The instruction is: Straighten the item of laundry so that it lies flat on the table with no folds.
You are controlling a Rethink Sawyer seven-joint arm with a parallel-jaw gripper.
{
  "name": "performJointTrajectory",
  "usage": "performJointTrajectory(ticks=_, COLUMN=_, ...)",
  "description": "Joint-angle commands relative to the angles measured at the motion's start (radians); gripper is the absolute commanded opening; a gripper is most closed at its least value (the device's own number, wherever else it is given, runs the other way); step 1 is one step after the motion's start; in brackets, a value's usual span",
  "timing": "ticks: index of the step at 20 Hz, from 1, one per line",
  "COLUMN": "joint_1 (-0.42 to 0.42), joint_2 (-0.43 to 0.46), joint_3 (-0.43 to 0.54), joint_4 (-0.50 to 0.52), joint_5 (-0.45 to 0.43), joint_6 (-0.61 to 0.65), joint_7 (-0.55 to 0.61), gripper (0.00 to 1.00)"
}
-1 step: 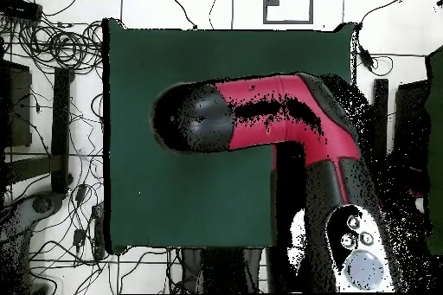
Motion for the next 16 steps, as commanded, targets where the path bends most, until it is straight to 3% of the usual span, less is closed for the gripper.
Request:
performJointTrajectory(ticks=1, joint_1=0.089, joint_2=0.138, joint_3=-0.061, joint_4=-0.235, joint_5=-0.04, joint_6=0.137, joint_7=0.235, gripper=0.0)
performJointTrajectory(ticks=4, joint_1=0.093, joint_2=0.141, joint_3=-0.07, joint_4=-0.282, joint_5=-0.019, joint_6=0.172, joint_7=0.194, gripper=0.0)
performJointTrajectory(ticks=16, joint_1=0.166, joint_2=0.358, joint_3=-0.086, joint_4=-0.634, joint_5=-0.083, joint_6=0.222, joint_7=0.13, gripper=0.0)
